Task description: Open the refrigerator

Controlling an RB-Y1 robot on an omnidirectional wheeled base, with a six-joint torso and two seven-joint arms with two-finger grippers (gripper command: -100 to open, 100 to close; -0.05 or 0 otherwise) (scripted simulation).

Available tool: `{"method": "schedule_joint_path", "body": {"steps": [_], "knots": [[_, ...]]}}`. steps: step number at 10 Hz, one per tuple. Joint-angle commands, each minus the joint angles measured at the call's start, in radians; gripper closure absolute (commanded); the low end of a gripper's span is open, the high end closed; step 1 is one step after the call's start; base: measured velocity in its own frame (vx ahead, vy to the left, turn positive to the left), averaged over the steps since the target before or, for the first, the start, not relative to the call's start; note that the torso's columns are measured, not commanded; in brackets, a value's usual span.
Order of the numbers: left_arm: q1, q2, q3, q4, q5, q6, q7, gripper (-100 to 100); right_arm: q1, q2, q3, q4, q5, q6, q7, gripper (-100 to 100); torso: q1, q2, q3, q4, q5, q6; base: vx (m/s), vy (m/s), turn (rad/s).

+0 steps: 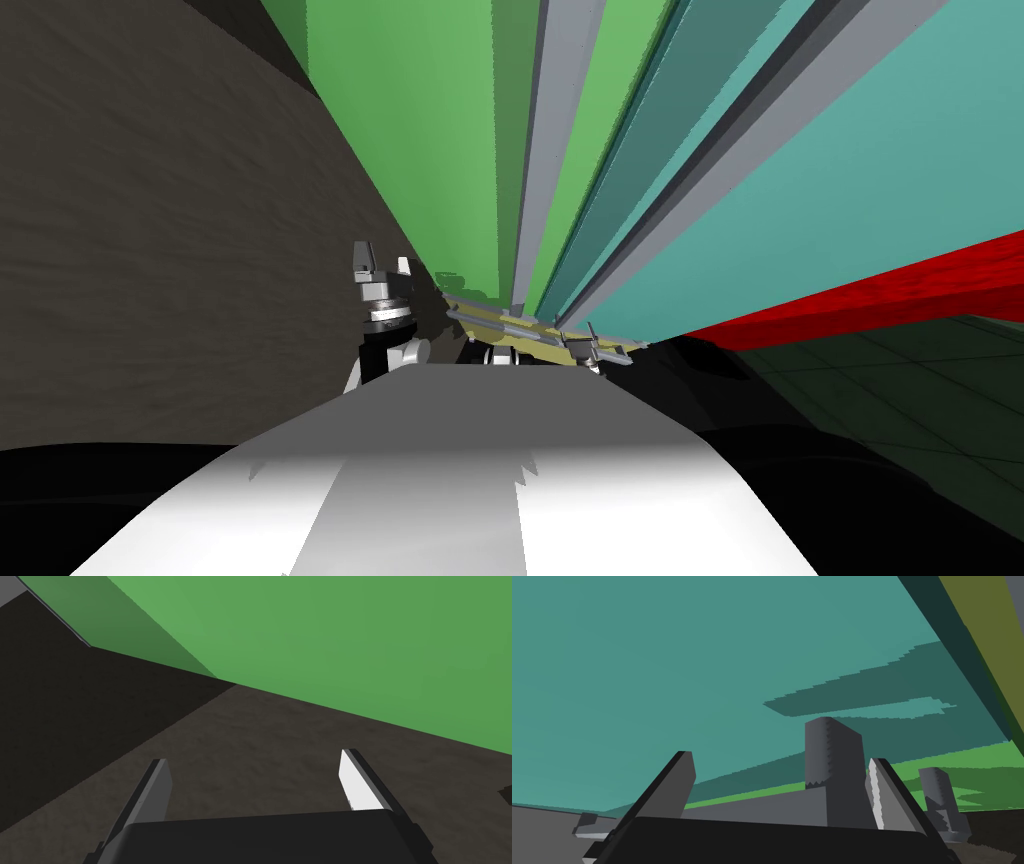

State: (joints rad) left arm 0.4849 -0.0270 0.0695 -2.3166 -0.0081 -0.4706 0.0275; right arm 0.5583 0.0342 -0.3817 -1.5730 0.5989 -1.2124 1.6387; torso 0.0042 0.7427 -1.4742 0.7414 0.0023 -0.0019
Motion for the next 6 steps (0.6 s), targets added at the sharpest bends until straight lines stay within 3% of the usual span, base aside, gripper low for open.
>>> {"method": "schedule_joint_path", "body": {"steps": [1, 4, 5, 6], "knots": [[0.0, 0.0, 0.0, 0.0, 0.0, 0.0, 0.0, 0, -0.002, 0.001, 0.003, -0.006, -0.001, -0.005, -0.001, -100, 0.001, -0.001, -0.001, 0.0, 0.001, 0.001, 0.0, 0.0, 0.0], [0.0, 0.0, 0.0, 0.0, 0.0, 0.0, 0.0, 0, -0.002, 0.001, 0.003, -0.006, -0.001, -0.005, -0.001, -100, 0.001, -0.002, -0.001, 0.0, 0.001, 0.001, 0.0, 0.0, -0.001], [0.0, 0.0, 0.0, 0.0, 0.0, 0.0, 0.0, 0, -0.048, -0.009, 0.051, 0.025, -0.041, 0.048, 0.05, -100, 0.0, -0.001, -0.001, 0.0, 0.0, 0.0, -0.071, -0.034, -0.059], [0.0, 0.0, 0.0, 0.0, 0.0, 0.0, 0.0, 0, -0.051, -0.009, 0.056, 0.025, -0.041, 0.048, 0.054, -100, -0.002, 0.001, 0.0, 0.002, 0.001, 0.002, -0.071, -0.041, -0.041]]}}
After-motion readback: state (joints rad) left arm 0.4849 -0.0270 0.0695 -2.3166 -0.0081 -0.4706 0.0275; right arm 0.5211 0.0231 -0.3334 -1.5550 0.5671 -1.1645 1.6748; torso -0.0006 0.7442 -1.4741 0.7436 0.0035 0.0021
